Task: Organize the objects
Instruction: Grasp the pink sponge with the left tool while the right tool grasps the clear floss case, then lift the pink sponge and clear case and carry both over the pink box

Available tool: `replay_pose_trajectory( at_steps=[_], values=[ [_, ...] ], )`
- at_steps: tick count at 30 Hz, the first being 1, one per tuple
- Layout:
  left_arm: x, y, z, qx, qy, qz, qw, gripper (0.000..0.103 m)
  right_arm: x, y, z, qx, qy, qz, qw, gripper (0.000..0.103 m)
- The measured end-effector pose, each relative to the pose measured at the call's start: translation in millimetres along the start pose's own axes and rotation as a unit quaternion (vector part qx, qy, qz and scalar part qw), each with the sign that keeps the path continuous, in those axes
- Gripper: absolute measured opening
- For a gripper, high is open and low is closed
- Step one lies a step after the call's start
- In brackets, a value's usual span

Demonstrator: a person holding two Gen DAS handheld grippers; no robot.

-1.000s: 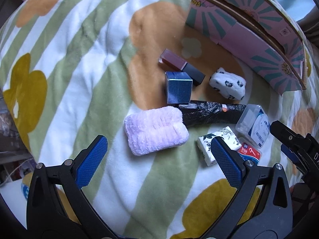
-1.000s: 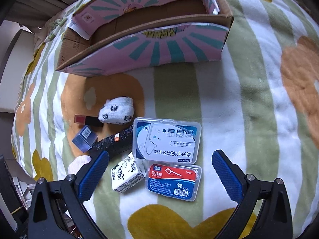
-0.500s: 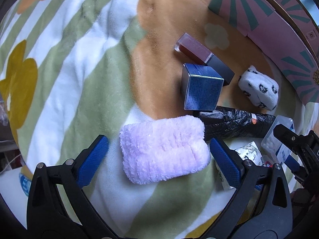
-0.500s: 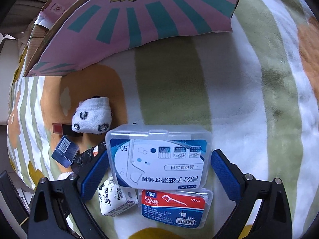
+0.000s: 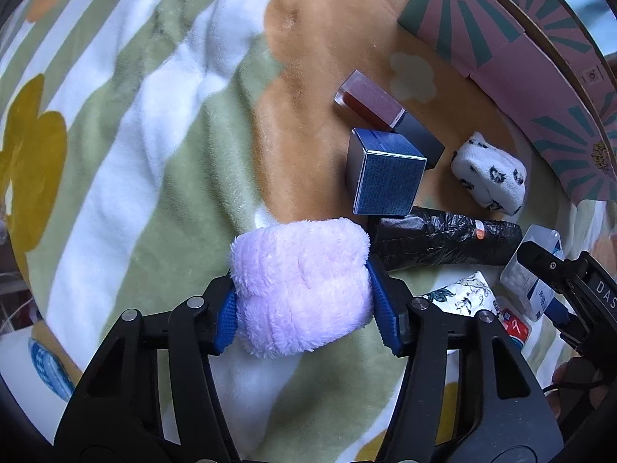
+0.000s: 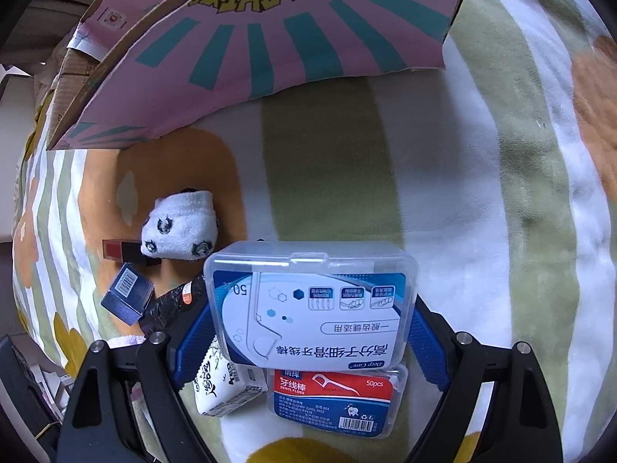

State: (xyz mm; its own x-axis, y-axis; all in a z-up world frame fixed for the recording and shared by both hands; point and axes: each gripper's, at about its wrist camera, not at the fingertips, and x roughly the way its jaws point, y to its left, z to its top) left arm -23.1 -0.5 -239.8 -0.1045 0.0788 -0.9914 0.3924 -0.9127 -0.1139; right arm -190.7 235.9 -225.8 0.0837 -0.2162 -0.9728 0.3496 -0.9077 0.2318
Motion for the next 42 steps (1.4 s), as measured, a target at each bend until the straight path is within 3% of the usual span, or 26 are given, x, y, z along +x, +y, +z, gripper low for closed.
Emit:
replay_pose_trajectory(
  at_steps=[14,21,27,35,42],
  values=[
    [-54,20,4,-0.001,-0.028,-0.026,0.9993,0.050,-48,-7,-23,0.015,-0.036,0.001,0.999,0.087],
    [-61,34,-9,-0.005,-0.054,-0.040,0.9977,0.050,-78,4,-27,0.014,-0.067,-0.009,0.998,0.087],
    [-103,29,9,0.045,-0.095,-0.050,0.9932,0.050,-94,53,-24,0.002,-0.115,-0.032,0.993,0.087],
    [-166,17,35,0.128,-0.144,-0.058,0.9796,0.050,-153,72,-43,-0.025,-0.180,-0.073,0.981,0.087],
    [-202,-1,41,0.167,-0.174,-0.064,0.9684,0.050,-186,89,-64,-0.032,-0.212,-0.104,0.971,0.087]
  ],
)
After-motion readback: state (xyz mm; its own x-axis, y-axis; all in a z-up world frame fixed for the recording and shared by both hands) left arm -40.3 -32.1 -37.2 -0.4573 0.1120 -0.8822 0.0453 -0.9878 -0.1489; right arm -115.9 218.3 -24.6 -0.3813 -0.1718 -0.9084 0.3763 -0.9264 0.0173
